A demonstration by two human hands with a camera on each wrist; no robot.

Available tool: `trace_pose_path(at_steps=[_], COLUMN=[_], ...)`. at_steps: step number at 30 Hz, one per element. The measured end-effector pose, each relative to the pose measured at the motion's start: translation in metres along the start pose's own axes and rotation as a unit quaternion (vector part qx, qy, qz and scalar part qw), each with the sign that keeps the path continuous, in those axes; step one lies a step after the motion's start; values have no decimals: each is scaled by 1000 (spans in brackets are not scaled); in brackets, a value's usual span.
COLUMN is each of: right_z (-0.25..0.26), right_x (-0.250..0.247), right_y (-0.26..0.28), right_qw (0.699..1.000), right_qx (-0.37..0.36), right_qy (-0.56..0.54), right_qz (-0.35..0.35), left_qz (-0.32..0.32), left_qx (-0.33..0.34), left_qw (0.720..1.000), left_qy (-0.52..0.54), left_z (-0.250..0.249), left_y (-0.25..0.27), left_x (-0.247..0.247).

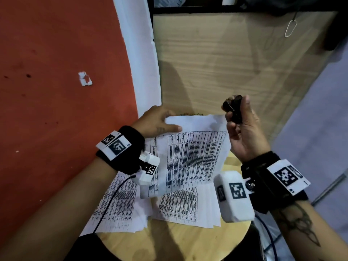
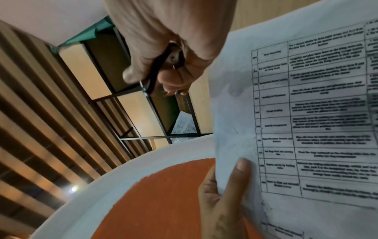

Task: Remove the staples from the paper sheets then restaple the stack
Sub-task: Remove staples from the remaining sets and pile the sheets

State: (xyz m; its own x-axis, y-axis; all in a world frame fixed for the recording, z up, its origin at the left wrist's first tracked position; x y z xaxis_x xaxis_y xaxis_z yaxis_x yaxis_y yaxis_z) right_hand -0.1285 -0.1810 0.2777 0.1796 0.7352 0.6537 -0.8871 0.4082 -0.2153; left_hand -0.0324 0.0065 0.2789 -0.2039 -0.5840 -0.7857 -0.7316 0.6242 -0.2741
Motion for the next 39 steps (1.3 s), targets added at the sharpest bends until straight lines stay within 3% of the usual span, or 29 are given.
trace_pose_path(at_steps=[2,4,5,8,11,13,16,18,20,28,36,39], right_z=[-3,-8,-11,-21,-25,-24,-18,-15,-15,-18,-16,-16], right_x=[4,11,14,21,26,29,36,40,43,43,48,49], right_y=[2,8,12,22,23,23,27,29,30,26,23,23], right_qw=[997,973,942,812,752,694,548,497,489,516,508,491], right_qx=[5,-38,-83,-197,-240,-313,-412,-433,-435,-411,-423,-425], right_qy=[68,213,305,511,556,586,684,713,713,687,681,687], right_qz=[34,81,109,203,261,276,247,240,254,304,315,326], left_qz=[-1,8,18,28,24,26,39,46,51,37,56,63], left_qx=[-4,3,3,-9,-12,-11,-12,-15,-11,-3,20,30], left_qw=[1000,999,999,998,998,998,996,993,990,989,985,987], left_qy=[22,41,43,49,56,64,78,107,132,145,165,146], left_z=[-4,-6,-7,-8,-11,-12,-15,-18,-21,-23,-26,-30], left_y=[2,4,4,4,5,5,4,5,6,8,12,12], left_x=[-2,-4,-4,-5,-7,-9,-10,-9,-8,-5,-6,-7])
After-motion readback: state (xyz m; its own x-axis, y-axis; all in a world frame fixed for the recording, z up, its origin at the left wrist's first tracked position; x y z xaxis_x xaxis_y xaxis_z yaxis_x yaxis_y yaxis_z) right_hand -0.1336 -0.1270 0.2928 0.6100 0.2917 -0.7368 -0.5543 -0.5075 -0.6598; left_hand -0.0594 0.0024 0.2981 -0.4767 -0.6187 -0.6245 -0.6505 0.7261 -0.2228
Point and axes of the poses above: each hand's wrist, its own y-axis away from the middle knuckle, its own x-axis out of the palm, z = x × y, the point moved 3 cm from there along -y, towards the middle knuckle, and after that the axes turned 2 degrees about -y, right-handed, at the moved point
